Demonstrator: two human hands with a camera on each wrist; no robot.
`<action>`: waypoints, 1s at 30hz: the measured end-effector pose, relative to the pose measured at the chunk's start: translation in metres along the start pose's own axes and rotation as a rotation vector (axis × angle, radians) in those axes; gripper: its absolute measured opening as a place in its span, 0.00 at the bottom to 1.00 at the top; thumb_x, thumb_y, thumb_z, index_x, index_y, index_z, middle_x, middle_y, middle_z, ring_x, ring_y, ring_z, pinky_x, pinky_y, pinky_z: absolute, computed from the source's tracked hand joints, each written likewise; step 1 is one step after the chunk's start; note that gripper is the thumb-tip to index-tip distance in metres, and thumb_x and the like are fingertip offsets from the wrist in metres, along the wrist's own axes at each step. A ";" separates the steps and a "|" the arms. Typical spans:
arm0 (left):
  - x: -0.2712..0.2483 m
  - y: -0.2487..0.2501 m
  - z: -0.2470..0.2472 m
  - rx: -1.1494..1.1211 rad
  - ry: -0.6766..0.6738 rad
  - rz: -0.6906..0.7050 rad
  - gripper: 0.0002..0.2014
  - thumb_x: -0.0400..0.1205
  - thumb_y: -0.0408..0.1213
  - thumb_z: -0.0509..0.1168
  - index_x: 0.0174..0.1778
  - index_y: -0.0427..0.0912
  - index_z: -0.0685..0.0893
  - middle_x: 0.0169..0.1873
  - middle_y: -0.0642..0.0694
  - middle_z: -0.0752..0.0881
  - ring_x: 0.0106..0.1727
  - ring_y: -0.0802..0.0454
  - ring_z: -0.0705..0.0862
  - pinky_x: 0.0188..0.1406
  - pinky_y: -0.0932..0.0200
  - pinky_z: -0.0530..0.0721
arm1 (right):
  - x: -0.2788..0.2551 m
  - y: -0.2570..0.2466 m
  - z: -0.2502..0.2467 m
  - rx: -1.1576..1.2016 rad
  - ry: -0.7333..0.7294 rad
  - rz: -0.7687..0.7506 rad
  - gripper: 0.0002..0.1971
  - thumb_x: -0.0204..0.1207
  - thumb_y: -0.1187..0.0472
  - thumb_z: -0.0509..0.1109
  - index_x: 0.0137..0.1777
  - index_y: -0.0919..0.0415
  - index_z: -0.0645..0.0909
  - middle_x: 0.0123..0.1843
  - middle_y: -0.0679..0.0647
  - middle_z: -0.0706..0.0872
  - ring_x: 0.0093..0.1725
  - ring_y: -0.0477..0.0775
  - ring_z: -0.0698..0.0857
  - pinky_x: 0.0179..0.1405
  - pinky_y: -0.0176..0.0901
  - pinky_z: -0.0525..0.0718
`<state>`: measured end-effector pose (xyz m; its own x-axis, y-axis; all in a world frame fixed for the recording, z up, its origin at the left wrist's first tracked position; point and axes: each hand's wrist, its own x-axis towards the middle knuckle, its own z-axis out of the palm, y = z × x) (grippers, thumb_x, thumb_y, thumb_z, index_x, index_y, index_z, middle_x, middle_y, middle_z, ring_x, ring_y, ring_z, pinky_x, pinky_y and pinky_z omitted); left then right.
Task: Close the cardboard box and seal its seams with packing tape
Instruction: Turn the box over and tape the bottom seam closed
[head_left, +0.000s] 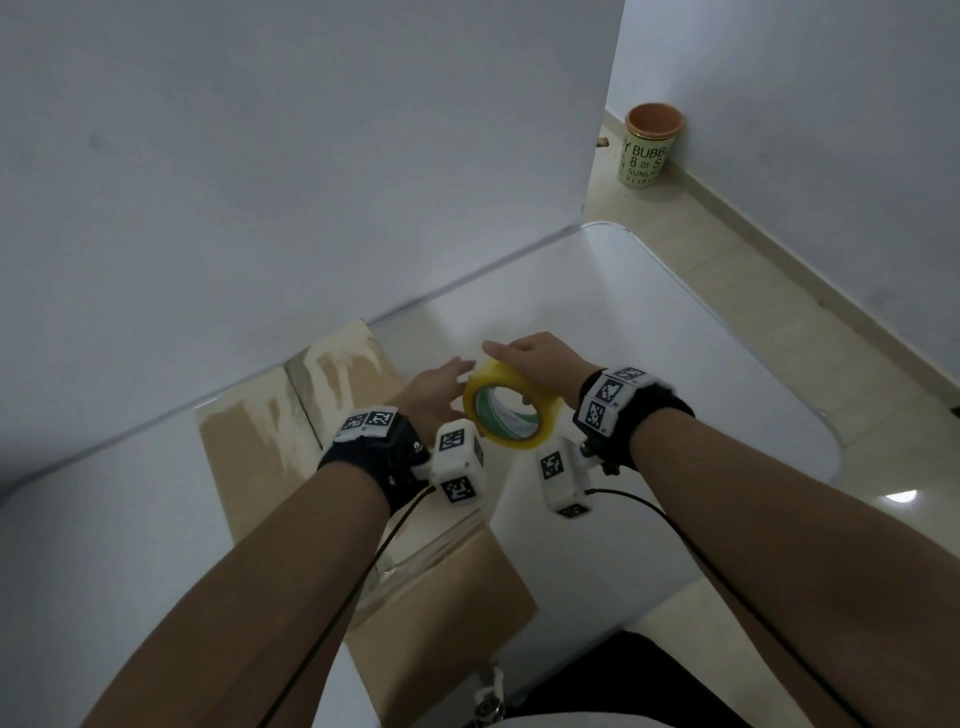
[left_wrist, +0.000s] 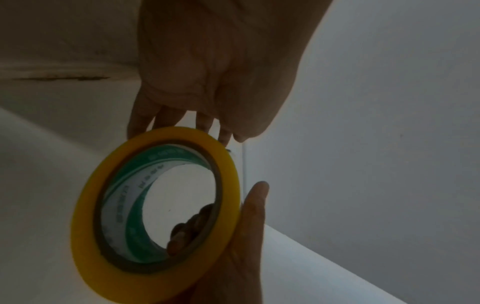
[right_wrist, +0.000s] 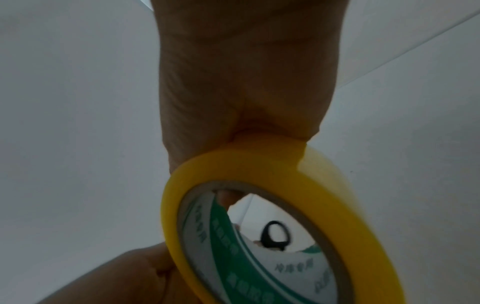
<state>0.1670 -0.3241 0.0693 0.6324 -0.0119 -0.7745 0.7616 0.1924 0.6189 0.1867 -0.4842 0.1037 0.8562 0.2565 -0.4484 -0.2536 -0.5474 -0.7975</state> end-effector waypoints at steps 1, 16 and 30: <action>-0.001 -0.001 0.001 0.035 -0.008 -0.002 0.15 0.88 0.44 0.56 0.59 0.38 0.80 0.61 0.39 0.82 0.65 0.34 0.82 0.63 0.35 0.82 | -0.001 -0.001 -0.003 -0.019 -0.016 -0.004 0.22 0.79 0.42 0.66 0.40 0.63 0.86 0.32 0.55 0.87 0.26 0.55 0.86 0.27 0.42 0.85; 0.013 0.005 0.036 -0.242 0.093 0.341 0.22 0.77 0.09 0.58 0.60 0.37 0.77 0.51 0.43 0.79 0.47 0.47 0.85 0.42 0.60 0.88 | -0.008 0.015 -0.028 -0.527 -0.308 0.045 0.21 0.84 0.50 0.59 0.75 0.50 0.73 0.76 0.55 0.75 0.73 0.58 0.73 0.69 0.47 0.69; 0.040 -0.031 0.048 0.327 0.119 0.179 0.20 0.79 0.13 0.54 0.60 0.32 0.83 0.47 0.40 0.83 0.44 0.49 0.79 0.40 0.61 0.76 | -0.014 0.062 -0.042 -0.223 -0.127 0.122 0.14 0.83 0.58 0.61 0.64 0.54 0.84 0.71 0.55 0.78 0.70 0.58 0.75 0.65 0.45 0.71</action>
<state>0.1755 -0.3773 0.0255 0.7528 0.1113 -0.6487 0.6581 -0.1418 0.7394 0.1783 -0.5553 0.0779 0.7590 0.2680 -0.5934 -0.2341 -0.7382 -0.6327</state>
